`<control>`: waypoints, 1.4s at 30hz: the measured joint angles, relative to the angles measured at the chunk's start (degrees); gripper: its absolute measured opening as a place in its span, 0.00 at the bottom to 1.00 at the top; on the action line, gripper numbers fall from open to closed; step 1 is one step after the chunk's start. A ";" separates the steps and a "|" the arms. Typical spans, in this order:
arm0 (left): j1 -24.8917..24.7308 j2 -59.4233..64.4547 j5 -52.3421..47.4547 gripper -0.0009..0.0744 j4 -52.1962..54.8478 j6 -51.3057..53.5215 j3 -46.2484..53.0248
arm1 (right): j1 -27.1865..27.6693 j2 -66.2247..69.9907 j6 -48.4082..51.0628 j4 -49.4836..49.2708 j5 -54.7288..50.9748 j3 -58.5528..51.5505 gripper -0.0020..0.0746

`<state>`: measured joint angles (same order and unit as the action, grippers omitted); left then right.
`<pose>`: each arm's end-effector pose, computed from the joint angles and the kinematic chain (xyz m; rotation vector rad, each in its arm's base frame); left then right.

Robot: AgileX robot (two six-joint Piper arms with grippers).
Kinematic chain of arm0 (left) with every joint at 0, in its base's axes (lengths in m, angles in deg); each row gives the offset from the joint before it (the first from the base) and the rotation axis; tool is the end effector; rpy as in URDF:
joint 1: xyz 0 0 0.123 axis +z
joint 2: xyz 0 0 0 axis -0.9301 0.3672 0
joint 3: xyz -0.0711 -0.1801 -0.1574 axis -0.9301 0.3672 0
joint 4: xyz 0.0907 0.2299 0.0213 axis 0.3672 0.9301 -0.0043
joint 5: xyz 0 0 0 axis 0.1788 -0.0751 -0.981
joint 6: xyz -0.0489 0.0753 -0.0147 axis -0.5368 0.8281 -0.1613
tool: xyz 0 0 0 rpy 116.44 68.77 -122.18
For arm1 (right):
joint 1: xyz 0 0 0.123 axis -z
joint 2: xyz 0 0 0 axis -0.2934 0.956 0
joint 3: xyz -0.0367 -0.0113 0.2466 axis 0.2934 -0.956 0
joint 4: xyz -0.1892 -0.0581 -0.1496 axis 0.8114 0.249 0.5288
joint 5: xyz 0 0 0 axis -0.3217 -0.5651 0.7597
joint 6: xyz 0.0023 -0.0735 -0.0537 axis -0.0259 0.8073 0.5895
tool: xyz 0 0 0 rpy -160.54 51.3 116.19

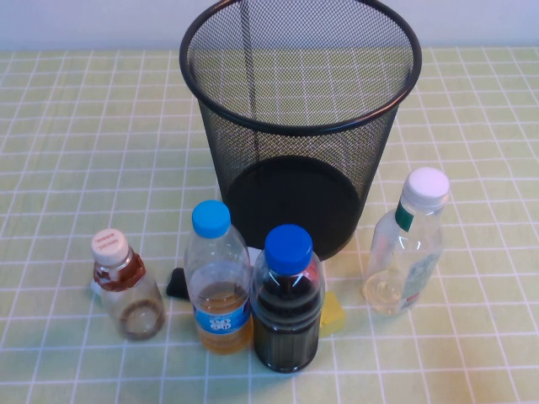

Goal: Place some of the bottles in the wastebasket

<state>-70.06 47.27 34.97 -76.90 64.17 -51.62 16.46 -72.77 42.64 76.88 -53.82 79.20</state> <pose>0.0853 -0.0013 0.1734 0.0408 1.8477 0.0083 0.0876 0.0033 0.2148 -0.0383 1.3882 0.0172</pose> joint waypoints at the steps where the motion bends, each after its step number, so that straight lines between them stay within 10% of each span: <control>1: 0.00 0.00 0.00 0.01 0.00 0.00 0.00 | 0.00 0.00 0.02 0.00 2.36 0.00 0.03; 15: 0.00 0.00 0.00 0.01 0.00 0.00 0.00 | 0.00 -0.26 -0.50 0.00 35.32 5.08 0.03; 34: 0.00 0.00 0.00 0.01 0.00 0.00 0.00 | 0.00 21.39 -5.92 -1.70 -21.89 42.80 0.03; 42: 0.00 0.00 0.00 0.01 0.00 0.00 0.00 | -0.53 31.64 0.53 -9.24 -28.64 43.55 0.03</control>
<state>-70.06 47.27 34.97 -76.90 64.17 -51.62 15.93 -41.13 43.17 67.64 -82.46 122.74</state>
